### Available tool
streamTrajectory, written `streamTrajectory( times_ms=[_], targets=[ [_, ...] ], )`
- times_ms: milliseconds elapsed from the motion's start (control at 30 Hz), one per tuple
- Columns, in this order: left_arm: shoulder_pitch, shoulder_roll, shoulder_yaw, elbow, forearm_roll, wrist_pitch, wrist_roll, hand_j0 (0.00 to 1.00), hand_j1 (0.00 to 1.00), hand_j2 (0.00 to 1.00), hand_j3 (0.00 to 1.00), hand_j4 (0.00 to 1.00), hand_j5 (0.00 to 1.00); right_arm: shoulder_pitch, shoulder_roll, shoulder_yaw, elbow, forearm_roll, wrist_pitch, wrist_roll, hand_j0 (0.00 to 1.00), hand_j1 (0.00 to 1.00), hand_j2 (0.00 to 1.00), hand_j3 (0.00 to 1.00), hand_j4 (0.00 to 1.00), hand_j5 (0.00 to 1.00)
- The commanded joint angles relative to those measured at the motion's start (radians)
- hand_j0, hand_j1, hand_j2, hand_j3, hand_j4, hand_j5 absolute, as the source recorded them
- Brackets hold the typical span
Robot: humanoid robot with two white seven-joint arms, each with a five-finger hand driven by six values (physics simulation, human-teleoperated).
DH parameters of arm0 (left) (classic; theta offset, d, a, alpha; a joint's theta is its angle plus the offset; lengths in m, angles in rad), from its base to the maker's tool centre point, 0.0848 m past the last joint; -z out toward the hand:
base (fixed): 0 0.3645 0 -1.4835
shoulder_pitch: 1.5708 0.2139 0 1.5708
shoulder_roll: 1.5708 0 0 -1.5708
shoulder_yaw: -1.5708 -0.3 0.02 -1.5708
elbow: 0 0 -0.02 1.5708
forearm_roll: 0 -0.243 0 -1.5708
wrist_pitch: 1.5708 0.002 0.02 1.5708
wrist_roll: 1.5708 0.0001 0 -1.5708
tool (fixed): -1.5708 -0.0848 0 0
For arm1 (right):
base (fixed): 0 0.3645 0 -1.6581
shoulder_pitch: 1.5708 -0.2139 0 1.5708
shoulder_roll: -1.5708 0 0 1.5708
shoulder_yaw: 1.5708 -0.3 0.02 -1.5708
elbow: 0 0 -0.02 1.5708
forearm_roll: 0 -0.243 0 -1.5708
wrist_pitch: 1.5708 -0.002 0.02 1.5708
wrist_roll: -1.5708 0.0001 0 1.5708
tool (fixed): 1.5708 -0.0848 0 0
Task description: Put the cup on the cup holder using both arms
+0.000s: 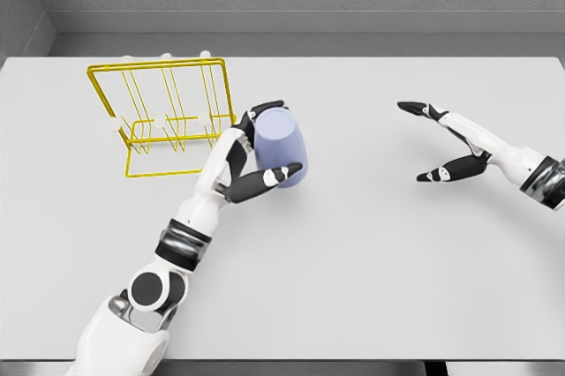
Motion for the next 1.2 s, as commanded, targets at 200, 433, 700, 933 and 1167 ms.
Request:
streamTrajectory(
  times_ms=[200,433,700,933,1167],
  targets=[
    [-0.003,-0.006,0.033,-0.020,0.003,-0.018,-0.001,0.77,0.77,0.77,0.77,0.77,0.77,0.000,-0.001,0.000,-0.001,-0.008,0.002,0.000,1.00,1.00,1.00,1.00,1.00,1.00],
    [-0.029,-0.005,0.045,-0.027,0.006,-0.070,0.000,0.77,0.77,0.77,0.77,0.77,0.77,-0.002,-0.001,0.000,0.001,-0.009,0.002,0.000,1.00,1.00,1.00,1.00,1.00,1.00],
    [-0.031,0.002,0.069,-0.055,0.004,-0.084,0.000,0.77,0.77,0.77,0.77,0.77,0.77,-0.002,-0.003,0.002,0.001,-0.009,0.002,0.000,1.00,1.00,1.00,1.00,1.00,1.00],
    [-0.032,0.000,0.126,-0.055,0.006,-0.084,-0.001,0.77,0.77,0.77,0.77,0.77,0.77,-0.005,-0.003,0.005,0.008,-0.009,0.002,0.000,1.00,1.00,1.00,1.00,1.00,1.00],
    [-0.034,-0.001,0.149,-0.055,0.006,-0.084,-0.001,0.77,0.77,0.77,0.77,0.77,0.77,-0.008,-0.003,0.011,0.015,-0.009,0.002,0.000,1.00,1.00,1.00,1.00,1.00,1.00]
  ],
)
